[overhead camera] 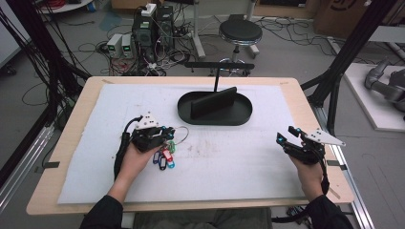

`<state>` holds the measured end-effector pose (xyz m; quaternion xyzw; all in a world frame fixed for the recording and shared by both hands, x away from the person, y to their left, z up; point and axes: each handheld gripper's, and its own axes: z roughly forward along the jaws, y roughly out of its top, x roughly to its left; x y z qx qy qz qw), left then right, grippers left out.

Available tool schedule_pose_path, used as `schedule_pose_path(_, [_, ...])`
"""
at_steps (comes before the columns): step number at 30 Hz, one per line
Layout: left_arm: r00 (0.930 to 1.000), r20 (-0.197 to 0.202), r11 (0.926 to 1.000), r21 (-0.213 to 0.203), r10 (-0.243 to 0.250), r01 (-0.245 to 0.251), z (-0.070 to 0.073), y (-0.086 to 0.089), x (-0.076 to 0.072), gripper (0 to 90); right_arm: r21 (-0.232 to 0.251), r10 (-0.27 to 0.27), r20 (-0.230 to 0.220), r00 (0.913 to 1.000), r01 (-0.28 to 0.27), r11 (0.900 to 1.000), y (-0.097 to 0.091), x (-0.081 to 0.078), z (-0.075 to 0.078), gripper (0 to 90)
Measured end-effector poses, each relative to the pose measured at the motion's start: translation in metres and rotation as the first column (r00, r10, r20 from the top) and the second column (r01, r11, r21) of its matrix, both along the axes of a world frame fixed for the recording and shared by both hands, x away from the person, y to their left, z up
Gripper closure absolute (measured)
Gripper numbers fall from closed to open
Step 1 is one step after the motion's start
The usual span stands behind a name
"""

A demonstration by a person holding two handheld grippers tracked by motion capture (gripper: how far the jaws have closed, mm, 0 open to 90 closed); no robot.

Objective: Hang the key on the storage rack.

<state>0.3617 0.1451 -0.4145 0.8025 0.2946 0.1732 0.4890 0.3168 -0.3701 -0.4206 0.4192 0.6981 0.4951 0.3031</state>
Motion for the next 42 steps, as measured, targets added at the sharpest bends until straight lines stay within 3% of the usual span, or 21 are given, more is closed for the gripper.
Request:
schedule_pose_path(13, [0.9999, 0.006, 0.9999, 0.003, -0.016, 0.015, 0.001, 0.002, 0.0, 86.1, -0.001, -0.001, -0.002, 1.0, 0.001, 1.0, 0.0, 0.0, 0.0, 41.3])
schedule_pose_path(17, [0.9998, 0.015, 0.9999, -0.014, -0.01, 0.01, 0.003, 0.002, -0.002, 86.2, -0.004, 0.0, -0.003, 1.0, 0.0, 1.0, 0.0, 0.001, 0.0, 41.3])
schedule_pose_path(33, [0.9959, 0.085, 0.9962, -0.078, -0.031, 0.037, 0.028, 0.002, -0.009, 86.5, -0.009, -0.003, -0.009, 1.0, 0.003, 1.0, -0.001, 0.0, -0.001, 41.2])
schedule_pose_path(42, [0.9916, 0.126, 0.9954, -0.086, -0.03, 0.041, 0.043, -0.004, -0.011, 86.5, -0.019, 0.001, -0.014, 0.9999, -0.001, 0.9998, -0.005, -0.002, -0.003, 41.2])
